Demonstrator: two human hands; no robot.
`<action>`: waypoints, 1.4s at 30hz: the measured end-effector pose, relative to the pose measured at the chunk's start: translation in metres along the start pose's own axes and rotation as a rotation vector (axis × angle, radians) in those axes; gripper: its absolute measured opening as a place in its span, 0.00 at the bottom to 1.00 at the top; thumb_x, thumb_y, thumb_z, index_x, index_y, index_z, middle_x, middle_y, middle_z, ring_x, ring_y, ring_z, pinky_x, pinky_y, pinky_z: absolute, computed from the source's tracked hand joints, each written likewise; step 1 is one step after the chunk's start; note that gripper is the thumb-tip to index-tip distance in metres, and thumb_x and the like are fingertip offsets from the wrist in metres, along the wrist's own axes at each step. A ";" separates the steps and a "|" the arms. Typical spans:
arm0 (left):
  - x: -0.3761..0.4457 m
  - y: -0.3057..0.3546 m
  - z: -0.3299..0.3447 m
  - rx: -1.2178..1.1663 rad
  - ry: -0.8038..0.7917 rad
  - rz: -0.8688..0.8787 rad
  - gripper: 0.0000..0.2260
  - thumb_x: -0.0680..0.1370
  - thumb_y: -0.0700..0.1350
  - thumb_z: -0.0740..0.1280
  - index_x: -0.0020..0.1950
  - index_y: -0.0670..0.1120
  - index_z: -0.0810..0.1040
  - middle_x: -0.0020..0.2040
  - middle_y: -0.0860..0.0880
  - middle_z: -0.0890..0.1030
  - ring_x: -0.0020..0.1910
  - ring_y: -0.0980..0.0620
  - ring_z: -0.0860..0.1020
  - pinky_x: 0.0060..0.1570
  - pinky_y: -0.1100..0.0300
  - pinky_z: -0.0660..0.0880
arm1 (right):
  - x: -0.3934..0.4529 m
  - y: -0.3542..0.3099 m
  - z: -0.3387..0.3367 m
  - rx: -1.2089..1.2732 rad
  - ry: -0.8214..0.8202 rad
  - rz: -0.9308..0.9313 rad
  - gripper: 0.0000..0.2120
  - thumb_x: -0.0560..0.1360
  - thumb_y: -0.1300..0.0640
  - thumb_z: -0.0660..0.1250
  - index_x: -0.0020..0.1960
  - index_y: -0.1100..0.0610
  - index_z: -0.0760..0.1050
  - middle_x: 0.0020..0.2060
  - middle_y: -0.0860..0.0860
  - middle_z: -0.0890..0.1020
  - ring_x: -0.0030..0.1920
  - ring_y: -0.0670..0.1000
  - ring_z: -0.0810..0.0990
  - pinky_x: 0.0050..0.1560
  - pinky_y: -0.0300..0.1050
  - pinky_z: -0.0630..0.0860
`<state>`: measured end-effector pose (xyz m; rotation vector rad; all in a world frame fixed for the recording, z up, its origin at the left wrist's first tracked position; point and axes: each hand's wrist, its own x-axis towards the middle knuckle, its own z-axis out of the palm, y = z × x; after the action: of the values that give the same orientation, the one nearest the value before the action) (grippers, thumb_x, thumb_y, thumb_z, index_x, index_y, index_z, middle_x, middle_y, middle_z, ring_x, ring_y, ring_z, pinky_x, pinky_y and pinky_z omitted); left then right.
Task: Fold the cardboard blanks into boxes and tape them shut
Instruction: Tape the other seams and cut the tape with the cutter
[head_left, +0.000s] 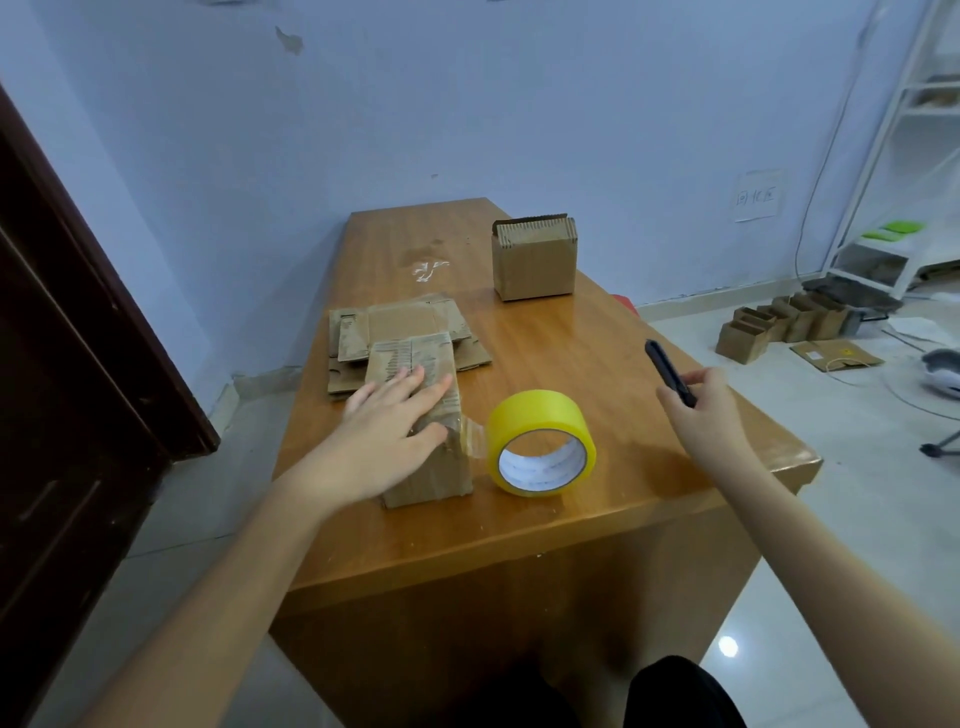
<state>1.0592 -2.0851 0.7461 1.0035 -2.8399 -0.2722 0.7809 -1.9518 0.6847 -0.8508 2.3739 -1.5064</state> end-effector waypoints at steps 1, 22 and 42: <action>0.000 0.000 0.000 0.003 0.002 0.000 0.24 0.82 0.53 0.52 0.77 0.58 0.47 0.78 0.52 0.45 0.76 0.57 0.42 0.71 0.58 0.37 | 0.004 0.002 0.004 -0.059 0.012 -0.001 0.11 0.80 0.54 0.62 0.57 0.56 0.63 0.49 0.56 0.78 0.41 0.54 0.78 0.39 0.47 0.75; -0.001 0.003 0.002 0.015 0.027 -0.012 0.25 0.82 0.52 0.53 0.77 0.58 0.48 0.78 0.50 0.47 0.76 0.56 0.43 0.72 0.57 0.38 | 0.018 0.020 0.015 -0.815 0.020 0.032 0.20 0.80 0.43 0.57 0.61 0.58 0.68 0.54 0.59 0.73 0.54 0.58 0.73 0.45 0.49 0.71; -0.003 0.005 0.003 0.007 0.037 -0.035 0.22 0.83 0.52 0.49 0.77 0.57 0.49 0.78 0.50 0.48 0.76 0.55 0.45 0.73 0.56 0.38 | -0.019 -0.155 0.061 -0.714 -1.068 -0.354 0.11 0.74 0.51 0.71 0.54 0.54 0.80 0.44 0.54 0.83 0.31 0.50 0.83 0.43 0.50 0.82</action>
<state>1.0582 -2.0789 0.7440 1.0500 -2.7944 -0.2439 0.8803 -2.0364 0.7906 -1.7126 1.8676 -0.0235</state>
